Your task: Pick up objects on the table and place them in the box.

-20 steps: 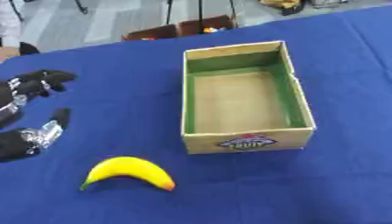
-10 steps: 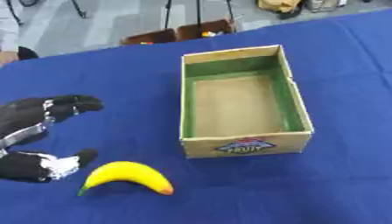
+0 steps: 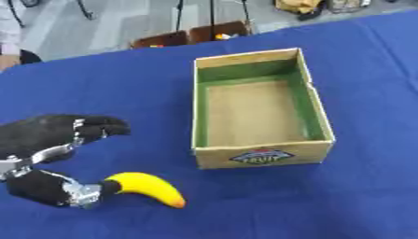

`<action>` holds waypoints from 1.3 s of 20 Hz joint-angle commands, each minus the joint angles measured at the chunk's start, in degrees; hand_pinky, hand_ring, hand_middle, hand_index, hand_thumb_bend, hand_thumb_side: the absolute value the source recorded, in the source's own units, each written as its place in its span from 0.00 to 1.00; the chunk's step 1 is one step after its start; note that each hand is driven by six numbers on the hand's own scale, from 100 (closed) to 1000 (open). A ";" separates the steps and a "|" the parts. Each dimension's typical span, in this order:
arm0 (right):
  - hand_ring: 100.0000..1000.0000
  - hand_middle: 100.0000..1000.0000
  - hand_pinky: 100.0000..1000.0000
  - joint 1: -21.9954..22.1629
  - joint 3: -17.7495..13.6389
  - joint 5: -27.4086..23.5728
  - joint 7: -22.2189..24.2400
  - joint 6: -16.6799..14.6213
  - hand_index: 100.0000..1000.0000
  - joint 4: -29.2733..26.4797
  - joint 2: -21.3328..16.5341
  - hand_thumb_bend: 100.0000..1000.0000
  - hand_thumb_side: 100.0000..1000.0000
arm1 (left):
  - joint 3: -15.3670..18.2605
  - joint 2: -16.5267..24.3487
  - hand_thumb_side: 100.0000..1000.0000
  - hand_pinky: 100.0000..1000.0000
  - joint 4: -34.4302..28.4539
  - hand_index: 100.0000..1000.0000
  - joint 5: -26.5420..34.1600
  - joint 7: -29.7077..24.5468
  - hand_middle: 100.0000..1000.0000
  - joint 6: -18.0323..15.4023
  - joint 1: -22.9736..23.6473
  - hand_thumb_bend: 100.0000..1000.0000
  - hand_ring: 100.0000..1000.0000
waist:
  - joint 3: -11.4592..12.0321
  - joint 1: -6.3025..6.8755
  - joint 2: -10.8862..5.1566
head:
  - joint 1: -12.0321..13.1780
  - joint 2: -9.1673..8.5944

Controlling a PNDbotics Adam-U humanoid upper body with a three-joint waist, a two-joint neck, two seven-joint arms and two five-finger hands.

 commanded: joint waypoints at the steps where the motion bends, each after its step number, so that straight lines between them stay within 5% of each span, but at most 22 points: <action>1: 0.80 0.49 0.70 -0.54 0.00 -0.77 0.25 -0.07 0.82 -0.83 -1.08 0.00 1.00 | -0.86 1.63 0.89 0.81 -0.82 1.00 -0.62 -0.68 0.91 0.77 -1.07 0.30 0.87 | -0.01 -0.13 -0.91 | 0.32 -0.55; 8: 0.80 0.49 0.70 -0.32 -0.02 -0.94 0.29 -0.08 0.82 -0.83 -1.10 0.00 1.00 | -3.20 1.20 0.81 0.80 -0.82 1.00 -0.57 -4.00 0.91 3.56 -1.85 0.30 0.86 | -0.19 0.04 -0.96 | 0.51 -0.57; 15: 0.80 0.48 0.71 -0.09 -0.06 -1.15 0.27 -0.07 0.82 -0.83 -1.15 0.00 1.00 | -4.69 -0.13 0.57 0.81 -0.15 1.00 -0.60 -7.10 0.93 6.20 -2.56 0.15 0.86 | -0.47 0.24 -0.92 | 0.66 -0.71; 26: 0.80 0.48 0.71 0.09 -0.09 -1.47 0.32 -0.02 0.82 -0.83 -1.26 0.00 1.00 | -6.63 -3.59 0.55 0.79 4.48 1.00 -0.94 -7.10 0.92 6.53 -4.78 0.10 0.87 | -0.94 0.43 -0.66 | 0.92 -0.75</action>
